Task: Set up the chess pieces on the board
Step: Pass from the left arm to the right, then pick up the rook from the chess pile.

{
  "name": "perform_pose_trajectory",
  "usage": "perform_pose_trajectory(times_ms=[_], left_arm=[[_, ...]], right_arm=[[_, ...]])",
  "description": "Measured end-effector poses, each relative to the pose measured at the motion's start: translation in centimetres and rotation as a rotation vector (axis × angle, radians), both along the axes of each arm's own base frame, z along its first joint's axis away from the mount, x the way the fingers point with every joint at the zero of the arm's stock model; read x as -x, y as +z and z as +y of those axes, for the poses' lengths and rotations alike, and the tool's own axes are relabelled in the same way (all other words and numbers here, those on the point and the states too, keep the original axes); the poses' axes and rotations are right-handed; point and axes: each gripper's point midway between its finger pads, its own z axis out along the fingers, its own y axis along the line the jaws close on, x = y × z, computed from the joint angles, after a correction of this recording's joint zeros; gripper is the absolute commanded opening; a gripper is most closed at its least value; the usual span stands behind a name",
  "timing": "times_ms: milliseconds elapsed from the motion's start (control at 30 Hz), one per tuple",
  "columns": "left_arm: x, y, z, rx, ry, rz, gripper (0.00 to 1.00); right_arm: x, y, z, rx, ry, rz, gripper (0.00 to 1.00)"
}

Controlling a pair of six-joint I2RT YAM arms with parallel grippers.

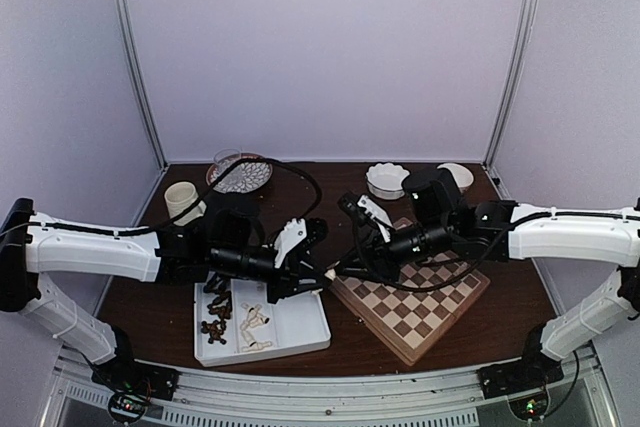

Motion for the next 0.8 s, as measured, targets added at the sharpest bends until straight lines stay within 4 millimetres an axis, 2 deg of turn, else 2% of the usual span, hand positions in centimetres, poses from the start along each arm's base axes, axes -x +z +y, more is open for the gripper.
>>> perform_pose_trajectory(times_ms=[100,300,400,600,800], left_arm=[[0.1,0.0,0.0,0.001,-0.002,0.000,0.13],[0.1,0.1,-0.1,0.001,-0.003,-0.006,0.49],[0.1,0.2,-0.1,0.005,-0.003,-0.008,0.57],[-0.1,0.7,-0.2,0.025,0.010,-0.020,0.55],[-0.2,0.7,-0.2,0.024,0.018,-0.020,0.41]], right_arm=[[-0.1,0.2,0.1,-0.001,-0.001,0.003,0.09],[-0.2,0.2,0.1,0.003,-0.008,-0.001,0.03],[-0.4,0.3,0.0,0.002,-0.021,-0.011,0.03],[-0.3,2.2,-0.4,-0.045,-0.036,-0.051,0.03],[-0.1,3.1,-0.7,-0.074,-0.038,-0.070,0.03]])
